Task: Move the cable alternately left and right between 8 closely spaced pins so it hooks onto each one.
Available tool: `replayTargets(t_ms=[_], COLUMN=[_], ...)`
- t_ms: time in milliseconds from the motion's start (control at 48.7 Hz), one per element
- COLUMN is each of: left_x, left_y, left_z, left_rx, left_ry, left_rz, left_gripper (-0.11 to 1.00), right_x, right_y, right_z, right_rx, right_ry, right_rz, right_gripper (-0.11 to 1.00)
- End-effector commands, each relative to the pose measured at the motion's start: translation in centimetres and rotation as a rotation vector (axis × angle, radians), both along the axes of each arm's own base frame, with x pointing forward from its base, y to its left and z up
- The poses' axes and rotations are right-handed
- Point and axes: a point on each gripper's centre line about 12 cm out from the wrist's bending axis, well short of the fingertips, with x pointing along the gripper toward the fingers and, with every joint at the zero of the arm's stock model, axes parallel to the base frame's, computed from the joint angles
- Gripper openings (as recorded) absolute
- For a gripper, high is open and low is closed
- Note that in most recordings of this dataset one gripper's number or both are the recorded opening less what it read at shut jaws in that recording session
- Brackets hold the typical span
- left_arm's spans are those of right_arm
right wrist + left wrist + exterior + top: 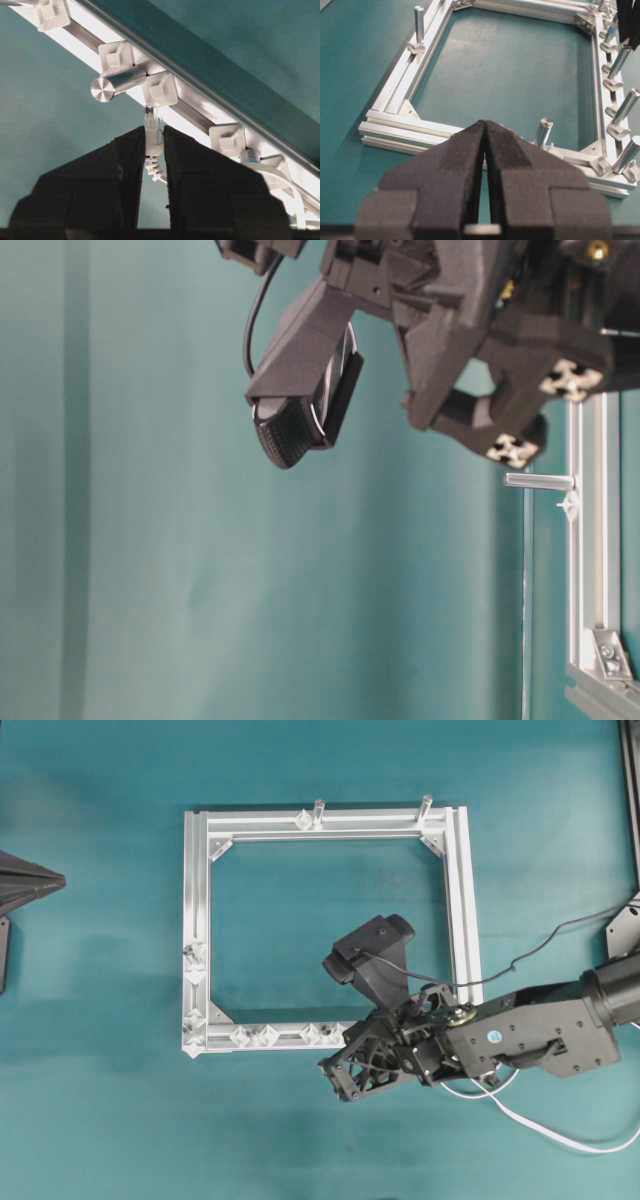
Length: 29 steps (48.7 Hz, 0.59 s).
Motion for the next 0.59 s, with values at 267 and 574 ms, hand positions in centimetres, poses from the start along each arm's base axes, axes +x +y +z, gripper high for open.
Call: replayTargets(t_ms=[267, 574], left_x=[0.1, 0.1], left_y=[0.0, 0.0], left_z=[0.4, 0.4], left_rx=[0.004, 0.006], left_ry=[-0.012, -0.011], left_rz=[-0.001, -0.001], left_gripper=[0.0, 0.0], right_x=[0.5, 2.1], right_y=[1.6, 4.4], right_z=[1.8, 2.2], right_rx=[0.017, 0.034], right_ry=[-0.048, -0.056], right_rz=[0.03, 0.034], right_gripper=[0.14, 0.14])
